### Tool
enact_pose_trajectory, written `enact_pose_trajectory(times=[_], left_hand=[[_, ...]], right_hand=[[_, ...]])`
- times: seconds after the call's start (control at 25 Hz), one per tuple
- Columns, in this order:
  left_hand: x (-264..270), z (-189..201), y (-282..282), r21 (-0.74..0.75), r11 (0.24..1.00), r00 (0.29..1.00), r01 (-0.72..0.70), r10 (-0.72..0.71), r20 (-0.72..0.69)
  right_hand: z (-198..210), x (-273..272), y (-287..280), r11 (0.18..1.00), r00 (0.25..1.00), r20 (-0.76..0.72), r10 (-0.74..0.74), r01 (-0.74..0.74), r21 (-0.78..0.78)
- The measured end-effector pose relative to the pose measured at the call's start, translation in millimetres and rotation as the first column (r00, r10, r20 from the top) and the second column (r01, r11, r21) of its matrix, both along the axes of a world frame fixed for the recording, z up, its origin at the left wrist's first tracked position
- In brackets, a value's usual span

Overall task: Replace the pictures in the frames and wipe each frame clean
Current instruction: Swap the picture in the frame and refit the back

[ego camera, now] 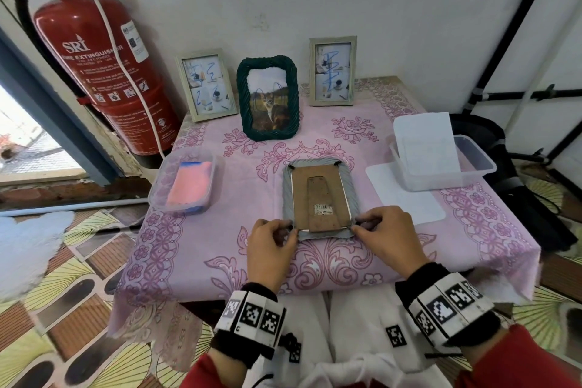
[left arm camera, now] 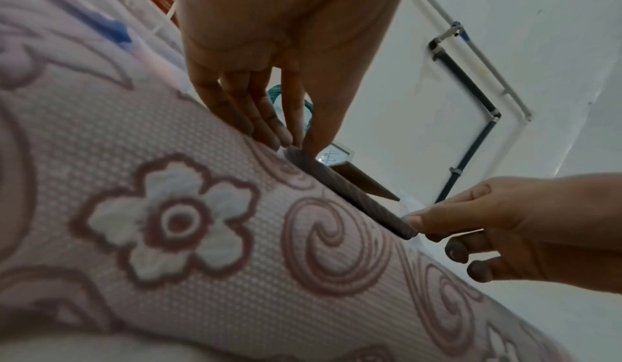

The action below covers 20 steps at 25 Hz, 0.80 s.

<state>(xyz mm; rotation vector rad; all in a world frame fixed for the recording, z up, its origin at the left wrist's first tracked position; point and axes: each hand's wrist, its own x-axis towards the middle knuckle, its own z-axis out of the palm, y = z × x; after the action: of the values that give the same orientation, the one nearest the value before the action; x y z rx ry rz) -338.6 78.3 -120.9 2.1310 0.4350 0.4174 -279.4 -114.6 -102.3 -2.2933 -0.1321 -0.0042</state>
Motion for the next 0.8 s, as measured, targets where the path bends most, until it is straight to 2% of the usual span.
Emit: enact_pose_trajectory(times=[0.28, 0.56, 0.8], left_hand=[[-5.0, -6.4, -5.3, -0.086, 0.996, 0.999, -0.015, 0.019, 0.046], [-5.1, -5.9, -5.3, -0.094, 0.995, 0.998, -0.032, 0.037, 0.049], [-6.0, -7.5, -4.9, -0.086, 0.996, 0.997, -0.027, 0.033, 0.067]], right_hand=[[-3.8, -6.7, 3.0, 0.995, 0.999, -0.019, -0.040, 0.041, 0.090], [1.3, -15.6, 5.2, 0.998, 0.997, 0.055, -0.059, 0.059, -0.001], [-7.1, -11.6, 5.0, 0.990, 0.999, 0.035, -0.037, 0.032, 0.134]])
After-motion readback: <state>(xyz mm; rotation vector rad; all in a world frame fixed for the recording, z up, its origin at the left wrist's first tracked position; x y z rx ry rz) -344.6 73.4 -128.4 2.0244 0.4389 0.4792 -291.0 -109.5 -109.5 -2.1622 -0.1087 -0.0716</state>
